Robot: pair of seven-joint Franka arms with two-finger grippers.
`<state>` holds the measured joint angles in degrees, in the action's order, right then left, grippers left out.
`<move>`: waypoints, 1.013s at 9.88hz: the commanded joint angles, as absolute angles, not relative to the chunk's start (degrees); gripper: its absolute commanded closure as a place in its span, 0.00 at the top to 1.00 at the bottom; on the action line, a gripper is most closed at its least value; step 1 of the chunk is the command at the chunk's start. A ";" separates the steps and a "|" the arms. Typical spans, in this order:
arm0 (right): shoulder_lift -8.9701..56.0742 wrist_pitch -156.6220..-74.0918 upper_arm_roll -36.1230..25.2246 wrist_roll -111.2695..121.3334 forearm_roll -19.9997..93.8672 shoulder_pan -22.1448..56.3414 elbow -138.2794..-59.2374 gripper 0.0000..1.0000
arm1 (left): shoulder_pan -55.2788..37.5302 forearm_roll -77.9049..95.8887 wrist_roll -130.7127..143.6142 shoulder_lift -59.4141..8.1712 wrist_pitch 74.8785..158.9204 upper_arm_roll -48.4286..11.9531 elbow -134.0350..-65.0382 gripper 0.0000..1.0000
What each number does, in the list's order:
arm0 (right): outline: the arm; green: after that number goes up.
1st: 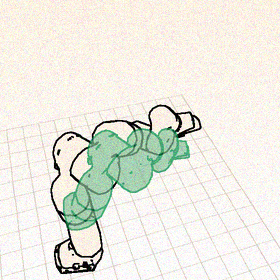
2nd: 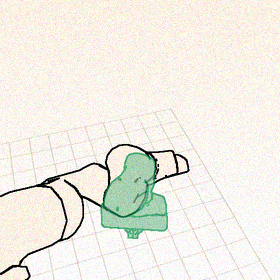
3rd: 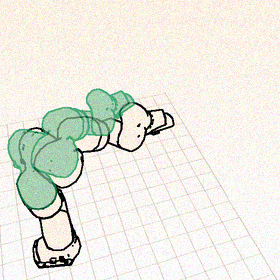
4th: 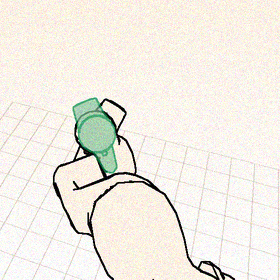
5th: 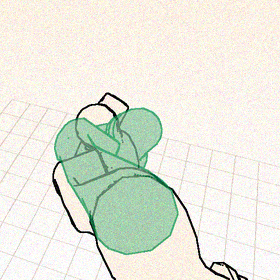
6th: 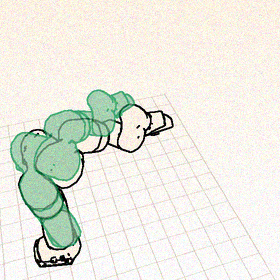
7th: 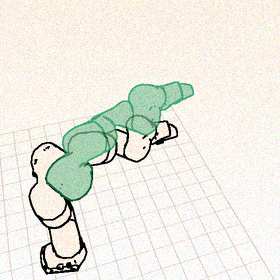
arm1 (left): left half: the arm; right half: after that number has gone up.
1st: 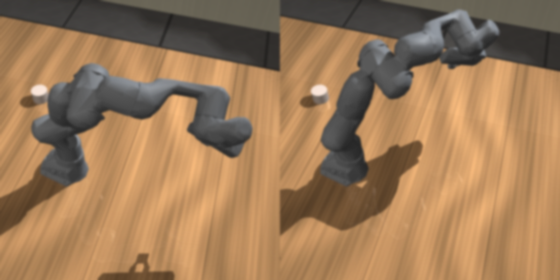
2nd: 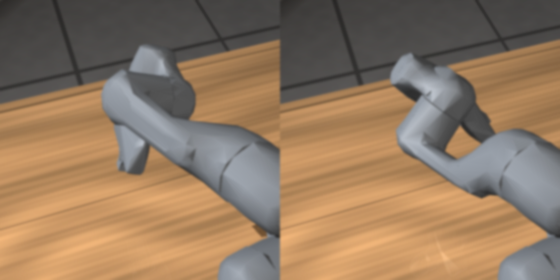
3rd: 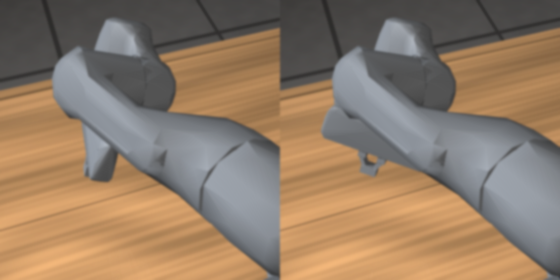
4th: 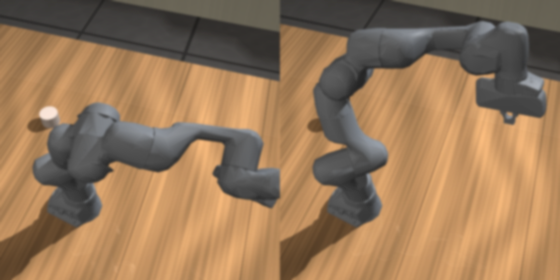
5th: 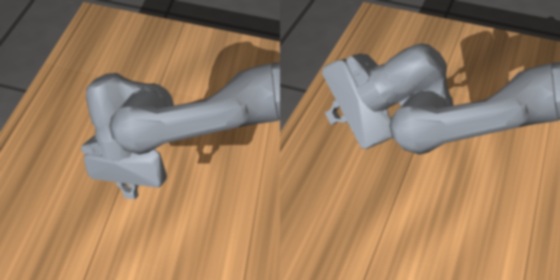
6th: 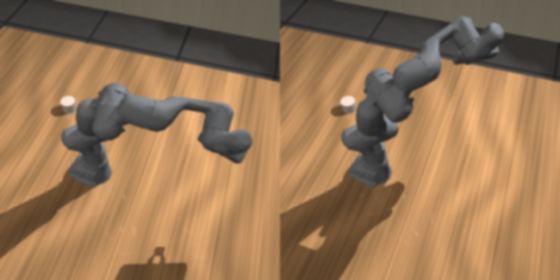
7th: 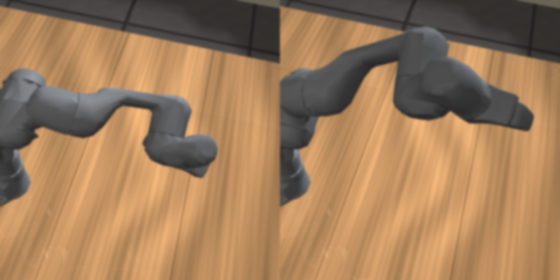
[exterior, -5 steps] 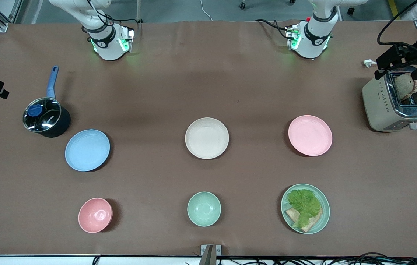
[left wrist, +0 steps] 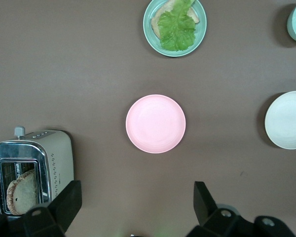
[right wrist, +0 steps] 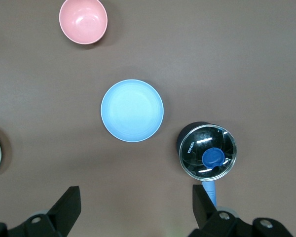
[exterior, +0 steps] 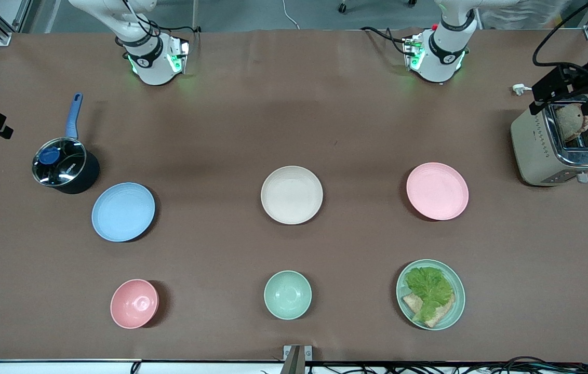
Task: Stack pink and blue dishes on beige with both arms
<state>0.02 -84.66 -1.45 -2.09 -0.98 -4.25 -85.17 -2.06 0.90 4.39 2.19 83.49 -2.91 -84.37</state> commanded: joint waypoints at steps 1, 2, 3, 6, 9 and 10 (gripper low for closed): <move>-0.36 -84.55 -1.23 1.12 -1.58 -5.01 -85.52 1.00 | -2.11 1.93 3.70 -0.86 85.68 0.60 -87.35 0.96; 0.43 -84.64 -1.32 2.97 -2.19 -5.10 -85.52 1.00 | -2.11 3.67 3.60 -1.14 89.09 2.36 -90.93 0.96; 1.14 -85.25 -1.41 3.60 -1.24 -6.75 -85.78 1.00 | -1.76 5.52 2.65 -1.06 94.78 4.29 -96.80 0.96; 10.07 -89.98 -5.68 8.22 6.90 -8.96 -86.48 1.00 | -1.32 10.26 -10.86 -1.23 114.10 8.51 -115.86 0.95; 17.21 -102.33 -9.84 21.25 13.88 -9.31 -93.13 1.00 | -1.41 18.25 -22.73 -9.45 127.68 9.58 -124.19 1.00; 18.18 -108.92 -9.84 24.31 15.71 -9.32 -98.30 1.00 | -1.32 20.63 -26.94 -13.58 129.53 9.49 -124.19 1.00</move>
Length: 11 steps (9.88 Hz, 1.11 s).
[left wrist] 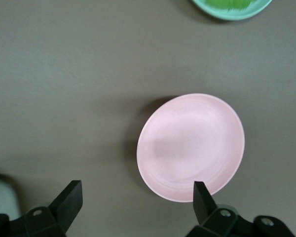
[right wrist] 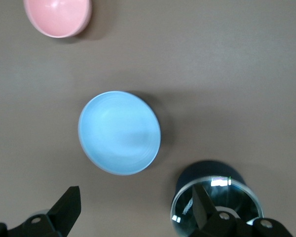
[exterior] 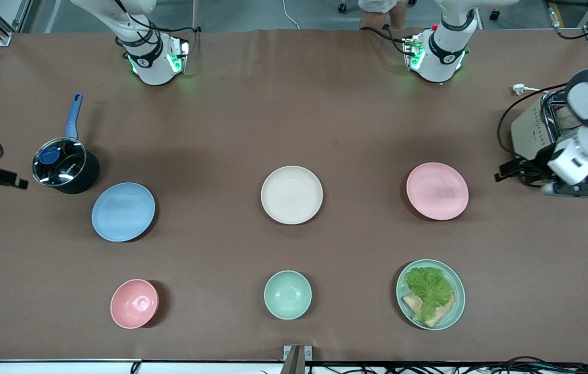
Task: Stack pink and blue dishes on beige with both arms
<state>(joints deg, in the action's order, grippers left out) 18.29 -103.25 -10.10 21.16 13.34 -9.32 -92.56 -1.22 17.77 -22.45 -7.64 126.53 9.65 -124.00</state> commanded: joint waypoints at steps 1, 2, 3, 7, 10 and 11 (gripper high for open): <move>19.15 -115.16 -9.84 28.00 19.13 -9.14 -103.05 1.00 | -1.32 24.83 -34.64 -16.76 130.77 9.49 -124.02 1.00; 20.99 -120.10 -9.84 32.47 21.77 -9.14 -106.31 1.00 | -1.32 31.49 -42.90 -19.75 130.78 9.49 -124.10 1.00; 23.27 -122.58 -9.84 37.39 25.36 -9.23 -107.91 1.00 | -1.49 37.03 -49.76 -22.56 130.96 9.49 -123.84 1.00; 30.22 -127.69 -9.84 50.71 34.54 -9.67 -109.86 1.00 | -1.84 39.37 -50.45 -28.65 133.76 9.49 -121.38 0.30; 30.50 -132.97 -9.76 51.24 39.02 -8.70 -113.81 0.86 | -1.58 39.37 -50.89 -28.21 135.08 9.49 -121.46 0.00; 30.50 -132.89 -9.76 51.24 39.02 -8.79 -113.91 0.70 | -1.58 39.37 -50.89 -27.95 135.09 9.49 -121.38 0.00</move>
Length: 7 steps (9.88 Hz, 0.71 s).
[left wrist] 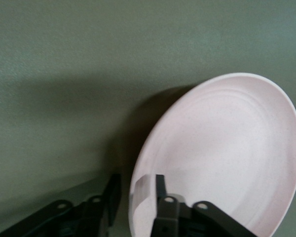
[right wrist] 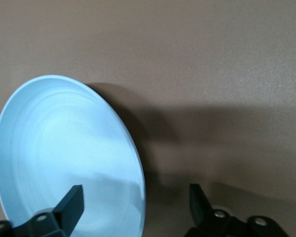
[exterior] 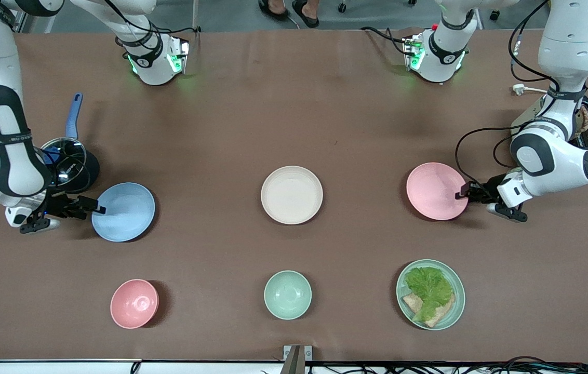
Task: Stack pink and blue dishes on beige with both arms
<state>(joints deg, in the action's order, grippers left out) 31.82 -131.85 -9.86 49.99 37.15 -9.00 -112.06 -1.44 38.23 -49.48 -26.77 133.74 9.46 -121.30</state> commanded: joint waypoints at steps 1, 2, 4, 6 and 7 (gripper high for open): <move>31.46 -133.15 -9.76 51.24 39.02 -8.88 -113.82 0.50 | -1.76 39.37 -50.45 -26.64 135.09 9.49 -121.46 0.00; 31.64 -132.81 -9.76 51.24 39.11 -8.88 -113.82 0.31 | -1.93 39.37 -49.67 -23.67 134.83 9.32 -121.90 0.00; 31.64 -132.63 -9.84 50.36 39.20 -8.96 -113.47 0.01 | -2.11 39.20 -44.16 -17.87 133.77 6.01 -122.60 0.00; 31.21 -130.97 -10.02 48.88 38.85 -8.79 -111.63 0.01 | -2.20 38.76 -33.72 -16.52 134.90 -3.46 -122.87 0.00; 30.77 -125.39 -11.32 46.87 37.89 -8.53 -108.58 0.01 | -2.28 38.76 -26.53 -17.57 139.44 -9.78 -122.87 0.00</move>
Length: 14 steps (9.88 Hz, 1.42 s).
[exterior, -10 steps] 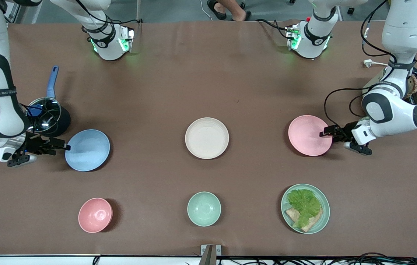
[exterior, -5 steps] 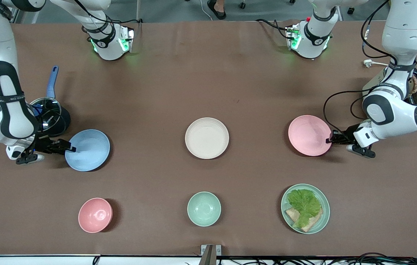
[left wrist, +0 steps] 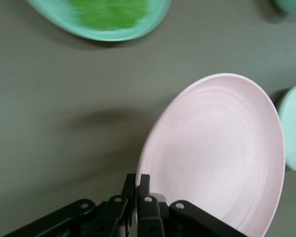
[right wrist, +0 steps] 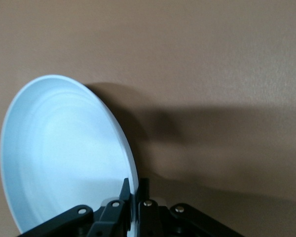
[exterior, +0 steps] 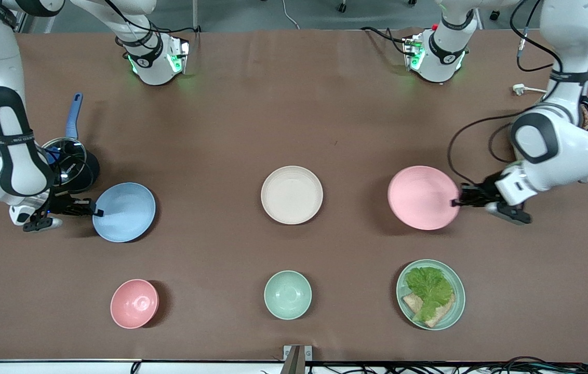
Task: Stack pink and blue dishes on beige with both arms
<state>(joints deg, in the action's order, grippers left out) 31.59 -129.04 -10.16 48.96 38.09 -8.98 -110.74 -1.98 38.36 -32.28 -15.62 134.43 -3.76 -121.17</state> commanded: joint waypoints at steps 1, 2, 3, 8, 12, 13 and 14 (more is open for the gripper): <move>30.67 -118.46 -13.86 43.45 35.18 -7.83 -103.59 0.01 | -2.55 38.67 -19.23 -20.01 145.66 -15.93 -122.78 0.00; 30.67 -111.69 -14.67 37.07 30.37 -7.56 -97.88 0.01 | -2.72 38.67 -13.24 -22.39 151.55 -21.13 -122.78 0.00; 29.89 -106.49 -14.42 31.26 26.67 -7.47 -93.56 0.01 | -3.59 38.67 -8.83 -24.76 156.92 -25.01 -122.35 0.00; 18.31 -104.31 -4.34 4.97 25.23 -2.73 -98.06 0.01 | -8.08 31.59 4.97 -32.77 162.16 -29.88 -117.34 0.01; 9.94 -114.15 9.98 -9.98 20.40 -2.81 -109.59 0.01 | -9.05 11.03 22.90 -38.58 165.67 -29.97 -114.61 0.04; 10.19 -115.21 12.89 -12.63 20.39 -2.81 -109.69 0.01 | -9.05 7.85 26.59 -38.67 165.67 -30.32 -114.61 0.16; 10.54 -117.66 15.62 -14.57 20.39 -2.38 -110.47 0.01 | -8.97 7.30 28.89 -38.41 165.67 -30.67 -114.44 0.75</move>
